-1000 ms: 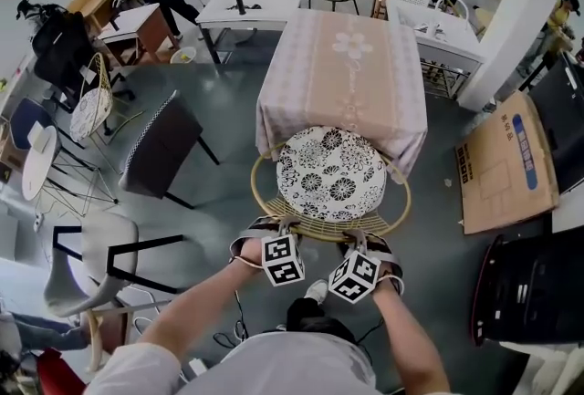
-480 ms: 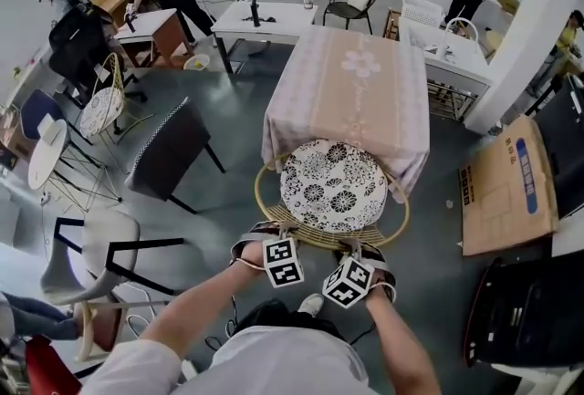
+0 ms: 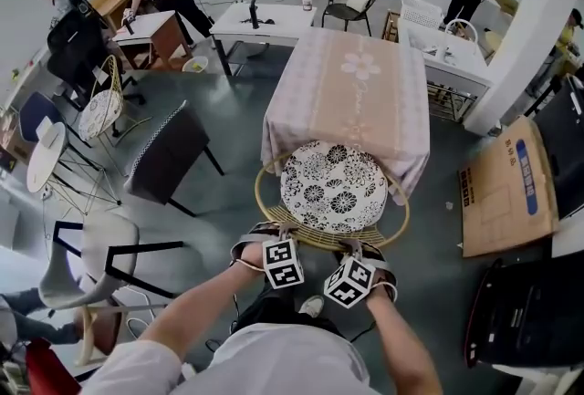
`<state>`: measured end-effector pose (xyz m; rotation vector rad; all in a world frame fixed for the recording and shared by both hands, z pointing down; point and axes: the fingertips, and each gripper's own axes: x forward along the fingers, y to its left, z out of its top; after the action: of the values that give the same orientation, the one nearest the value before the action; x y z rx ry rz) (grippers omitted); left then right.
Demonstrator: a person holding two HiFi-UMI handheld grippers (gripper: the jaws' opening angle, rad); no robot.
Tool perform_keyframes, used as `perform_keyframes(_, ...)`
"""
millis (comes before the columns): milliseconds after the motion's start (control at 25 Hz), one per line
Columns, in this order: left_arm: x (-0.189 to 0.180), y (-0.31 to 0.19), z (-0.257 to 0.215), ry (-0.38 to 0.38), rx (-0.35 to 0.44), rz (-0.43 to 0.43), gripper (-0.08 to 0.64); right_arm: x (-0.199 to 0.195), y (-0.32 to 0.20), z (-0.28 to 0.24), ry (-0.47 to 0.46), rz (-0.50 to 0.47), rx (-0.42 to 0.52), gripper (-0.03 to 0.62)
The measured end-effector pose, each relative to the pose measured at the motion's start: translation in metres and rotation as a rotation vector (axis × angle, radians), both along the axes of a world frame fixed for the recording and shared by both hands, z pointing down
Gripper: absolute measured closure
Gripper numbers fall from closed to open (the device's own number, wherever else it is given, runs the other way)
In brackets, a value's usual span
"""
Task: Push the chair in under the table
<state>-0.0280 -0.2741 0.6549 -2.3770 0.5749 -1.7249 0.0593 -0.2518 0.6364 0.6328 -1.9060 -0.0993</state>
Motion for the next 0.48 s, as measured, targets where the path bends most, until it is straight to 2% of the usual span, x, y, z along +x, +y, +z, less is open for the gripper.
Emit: perform_keyframes(480, 0.006, -0.046, 0.001, 0.014, 0.007, -0.009, 0.436, 0.006, -0.046, 0.002, 0.0, 0.033, 0.02, 0.499)
